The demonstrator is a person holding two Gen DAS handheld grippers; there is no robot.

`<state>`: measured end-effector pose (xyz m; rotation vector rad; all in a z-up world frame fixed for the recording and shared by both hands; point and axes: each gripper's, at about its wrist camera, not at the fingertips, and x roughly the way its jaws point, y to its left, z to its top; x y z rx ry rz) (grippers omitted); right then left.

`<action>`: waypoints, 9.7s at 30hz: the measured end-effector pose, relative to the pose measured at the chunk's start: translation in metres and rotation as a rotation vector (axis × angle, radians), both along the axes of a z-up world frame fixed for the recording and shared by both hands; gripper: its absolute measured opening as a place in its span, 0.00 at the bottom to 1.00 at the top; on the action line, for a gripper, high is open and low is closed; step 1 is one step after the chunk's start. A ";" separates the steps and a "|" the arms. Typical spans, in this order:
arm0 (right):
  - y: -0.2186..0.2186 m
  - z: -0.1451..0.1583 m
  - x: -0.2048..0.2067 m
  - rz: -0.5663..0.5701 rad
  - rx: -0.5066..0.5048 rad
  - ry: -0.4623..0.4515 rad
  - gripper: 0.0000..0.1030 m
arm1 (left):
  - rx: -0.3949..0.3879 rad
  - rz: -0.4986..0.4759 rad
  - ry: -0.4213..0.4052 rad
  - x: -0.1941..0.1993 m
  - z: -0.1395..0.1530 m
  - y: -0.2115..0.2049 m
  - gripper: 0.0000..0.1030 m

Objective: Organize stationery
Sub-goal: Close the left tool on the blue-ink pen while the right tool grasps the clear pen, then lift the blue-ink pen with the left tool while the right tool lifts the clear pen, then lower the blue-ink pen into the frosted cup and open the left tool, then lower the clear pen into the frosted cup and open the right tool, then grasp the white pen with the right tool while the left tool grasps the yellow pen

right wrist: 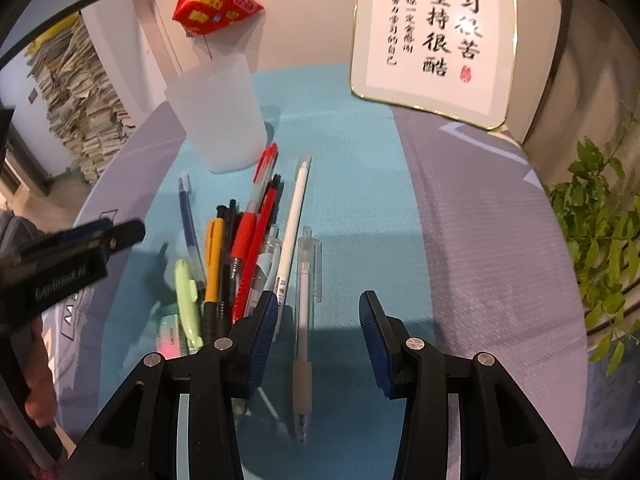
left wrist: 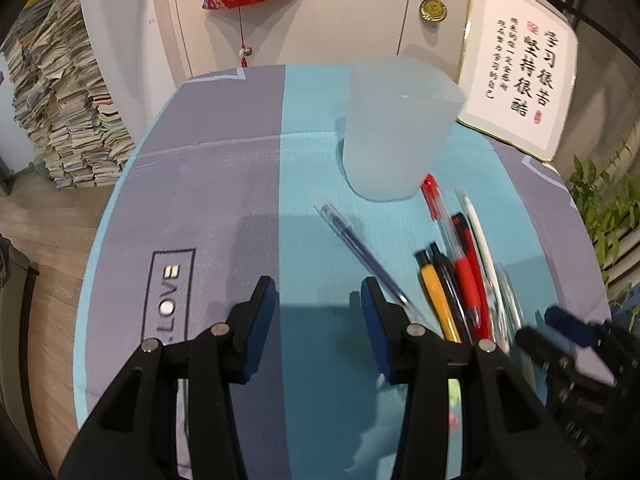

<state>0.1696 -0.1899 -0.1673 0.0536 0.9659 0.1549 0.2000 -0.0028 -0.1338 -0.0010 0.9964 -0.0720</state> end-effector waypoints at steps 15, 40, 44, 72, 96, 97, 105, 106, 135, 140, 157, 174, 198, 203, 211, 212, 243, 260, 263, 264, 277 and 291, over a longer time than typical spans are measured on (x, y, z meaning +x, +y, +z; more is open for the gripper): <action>0.008 -0.008 0.024 0.005 -0.090 0.004 0.43 | -0.021 0.039 0.083 0.049 -0.018 -0.006 0.42; -0.014 0.047 0.002 -0.002 0.100 -0.118 0.15 | -0.087 -0.024 -0.121 0.008 0.057 0.002 0.10; -0.011 0.063 -0.010 0.003 0.117 -0.165 0.15 | -0.083 -0.052 -0.183 -0.009 0.073 0.002 0.10; 0.015 0.133 -0.006 0.062 0.126 -0.319 0.15 | -0.072 -0.086 -0.191 0.002 0.086 0.014 0.32; 0.001 0.108 0.012 0.037 0.157 -0.261 0.15 | 0.037 -0.021 0.039 0.104 -0.020 0.001 0.27; 0.001 0.108 0.013 0.038 0.159 -0.259 0.15 | 0.039 -0.021 0.034 0.105 -0.020 0.001 0.24; 0.002 0.110 0.011 0.035 0.153 -0.264 0.15 | 0.001 -0.035 -0.009 0.086 -0.001 0.006 0.10; 0.002 0.111 0.011 0.036 0.152 -0.265 0.15 | -0.010 -0.038 -0.035 0.079 0.009 0.009 0.10; 0.033 0.196 0.056 0.054 0.161 -0.405 0.15 | -0.172 -0.131 -0.497 0.032 0.181 0.005 0.10; 0.036 0.196 0.074 0.058 0.168 -0.404 0.15 | -0.204 -0.149 -0.502 0.052 0.182 0.003 0.10; 0.051 0.150 0.124 0.087 0.140 -0.306 0.15 | -0.214 -0.142 -0.435 0.102 0.131 -0.001 0.10; 0.055 0.112 0.142 0.096 0.135 -0.220 0.15 | -0.235 -0.133 -0.360 0.112 0.097 0.005 0.10; 0.051 0.102 0.140 0.094 0.164 -0.187 0.15 | -0.250 -0.110 -0.314 0.101 0.085 0.006 0.11; 0.048 0.106 0.134 0.092 0.174 -0.197 0.15 | -0.249 -0.106 -0.326 0.096 0.092 0.006 0.11; 0.038 0.122 0.113 0.082 0.189 -0.237 0.15 | -0.239 -0.109 -0.372 0.074 0.111 0.006 0.10; 0.037 0.125 0.108 0.083 0.189 -0.245 0.15 | -0.238 -0.110 -0.377 0.071 0.113 0.006 0.10; -0.003 0.082 0.017 0.011 0.154 -0.139 0.15 | -0.177 -0.162 -0.184 -0.030 0.053 -0.008 0.40; -0.007 0.017 0.059 -0.032 0.166 0.035 0.15 | -0.135 -0.217 0.022 -0.009 -0.010 -0.037 0.39; -0.003 0.012 0.066 -0.030 0.168 0.049 0.15 | -0.123 -0.222 0.038 -0.005 -0.015 -0.041 0.39; -0.002 0.010 0.068 -0.029 0.169 0.052 0.15 | -0.119 -0.224 0.042 -0.004 -0.016 -0.042 0.39; 0.012 -0.005 0.080 -0.015 0.071 0.072 0.15 | -0.082 -0.231 0.044 0.004 -0.023 -0.047 0.32; -0.025 -0.008 0.047 -0.006 0.048 0.095 0.08 | -0.139 -0.238 0.055 0.007 -0.023 -0.055 0.13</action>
